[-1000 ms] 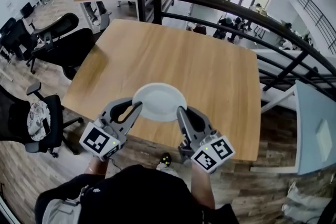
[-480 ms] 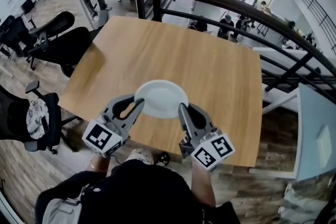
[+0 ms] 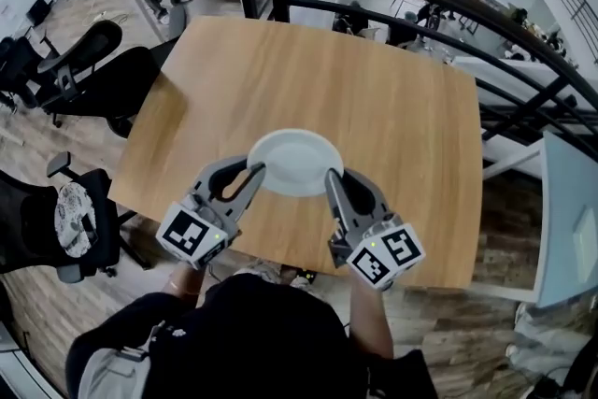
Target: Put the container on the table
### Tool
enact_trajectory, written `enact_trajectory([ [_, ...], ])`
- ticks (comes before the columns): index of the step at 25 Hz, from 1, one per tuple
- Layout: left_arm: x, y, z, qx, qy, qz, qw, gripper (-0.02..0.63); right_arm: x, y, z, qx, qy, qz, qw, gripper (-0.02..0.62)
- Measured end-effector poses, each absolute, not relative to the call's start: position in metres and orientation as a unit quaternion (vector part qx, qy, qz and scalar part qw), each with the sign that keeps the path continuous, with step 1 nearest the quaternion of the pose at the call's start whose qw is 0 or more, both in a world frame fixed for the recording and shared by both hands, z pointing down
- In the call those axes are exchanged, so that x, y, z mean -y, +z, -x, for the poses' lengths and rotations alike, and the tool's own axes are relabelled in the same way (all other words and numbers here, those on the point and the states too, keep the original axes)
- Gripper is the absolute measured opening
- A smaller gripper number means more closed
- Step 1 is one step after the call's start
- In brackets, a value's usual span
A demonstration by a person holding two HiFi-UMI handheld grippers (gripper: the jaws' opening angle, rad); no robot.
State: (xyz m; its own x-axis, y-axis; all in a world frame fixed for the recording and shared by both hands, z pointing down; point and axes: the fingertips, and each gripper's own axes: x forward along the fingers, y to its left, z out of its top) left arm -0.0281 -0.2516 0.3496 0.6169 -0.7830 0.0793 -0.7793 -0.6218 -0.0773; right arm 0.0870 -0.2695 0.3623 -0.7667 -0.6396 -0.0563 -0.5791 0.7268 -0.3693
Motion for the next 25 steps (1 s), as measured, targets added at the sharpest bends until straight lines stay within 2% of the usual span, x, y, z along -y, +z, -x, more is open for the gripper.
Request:
enact_trajectory([
  [25, 0.318, 0.459, 0.027, -0.397, -0.098, 0.91, -0.071, 0.066, 0.32, 0.464, -0.087, -0.883, -0.237, 0.405, 0.011, 0.025],
])
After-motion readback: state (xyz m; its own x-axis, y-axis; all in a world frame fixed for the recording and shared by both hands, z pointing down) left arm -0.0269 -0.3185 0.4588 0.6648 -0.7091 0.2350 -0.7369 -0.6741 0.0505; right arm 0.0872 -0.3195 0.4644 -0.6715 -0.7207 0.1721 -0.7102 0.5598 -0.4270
